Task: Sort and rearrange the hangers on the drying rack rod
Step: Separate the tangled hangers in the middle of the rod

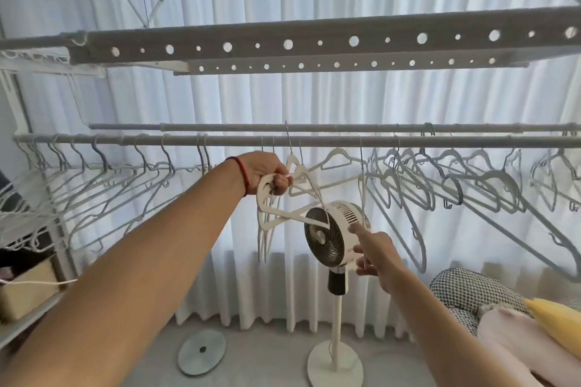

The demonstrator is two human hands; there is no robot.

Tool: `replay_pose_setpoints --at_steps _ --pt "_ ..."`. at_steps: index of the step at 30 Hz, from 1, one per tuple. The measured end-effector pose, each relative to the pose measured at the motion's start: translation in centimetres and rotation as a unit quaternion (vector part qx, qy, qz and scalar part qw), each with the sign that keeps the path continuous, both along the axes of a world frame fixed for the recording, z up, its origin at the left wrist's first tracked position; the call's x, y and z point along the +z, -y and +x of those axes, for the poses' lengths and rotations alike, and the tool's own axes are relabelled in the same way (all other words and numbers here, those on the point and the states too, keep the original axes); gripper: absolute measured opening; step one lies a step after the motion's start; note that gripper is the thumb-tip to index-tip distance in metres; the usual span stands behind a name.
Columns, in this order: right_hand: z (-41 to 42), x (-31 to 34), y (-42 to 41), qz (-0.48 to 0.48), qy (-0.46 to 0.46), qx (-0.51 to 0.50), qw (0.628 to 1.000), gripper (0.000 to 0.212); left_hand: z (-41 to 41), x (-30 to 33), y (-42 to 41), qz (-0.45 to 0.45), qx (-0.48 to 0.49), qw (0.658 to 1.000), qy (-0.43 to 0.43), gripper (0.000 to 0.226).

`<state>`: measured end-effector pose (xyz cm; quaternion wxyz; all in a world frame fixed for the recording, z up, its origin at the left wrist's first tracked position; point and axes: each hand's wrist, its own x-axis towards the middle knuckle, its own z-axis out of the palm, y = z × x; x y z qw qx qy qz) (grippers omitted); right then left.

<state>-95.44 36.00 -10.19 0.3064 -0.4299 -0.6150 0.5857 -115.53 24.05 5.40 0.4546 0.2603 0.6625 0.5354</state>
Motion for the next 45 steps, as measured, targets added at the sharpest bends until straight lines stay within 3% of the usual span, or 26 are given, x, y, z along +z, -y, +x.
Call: replay_pose_setpoints --at_steps 4,11,18,23,27,33,37,40,45 --pt "-0.2 -0.3 0.2 0.01 0.003 0.002 1.0 0.048 0.6 -3.1 0.3 0.012 -0.011 1.0 -0.007 0.011" --pt "-0.2 -2.5 2.4 0.008 -0.023 -0.026 0.999 0.053 1.6 -5.9 0.8 0.021 -0.01 0.997 -0.071 0.025" --pt "-2.2 -5.2 5.9 -0.073 -0.007 0.073 0.995 0.044 2.0 -7.3 1.2 0.027 -0.03 0.997 -0.059 0.028" --pt "-3.2 -4.4 5.5 -0.114 -0.03 0.062 0.991 0.063 2.4 -7.6 1.2 0.085 -0.003 0.994 -0.065 0.02" --pt "-3.1 -4.1 6.6 -0.247 -0.053 0.088 0.963 0.071 2.9 -8.3 1.4 0.12 0.023 0.99 -0.069 0.012" --pt "-2.7 -4.0 7.0 -0.139 -0.073 0.134 0.979 0.051 3.8 -10.2 1.4 0.12 0.078 0.985 -0.093 0.013" --pt "-3.1 -2.4 7.2 -0.01 -0.067 0.126 0.99 0.045 5.0 -11.2 1.9 0.097 0.128 0.973 -0.168 0.02" --pt "-3.9 -0.1 7.5 0.068 -0.082 0.119 0.987 0.054 5.6 -11.8 3.0 0.078 0.14 0.963 -0.218 0.021" --pt "-6.1 2.5 6.3 0.046 -0.06 0.102 0.992 0.067 5.6 -11.4 5.6 0.041 0.107 0.93 -0.348 0.018"
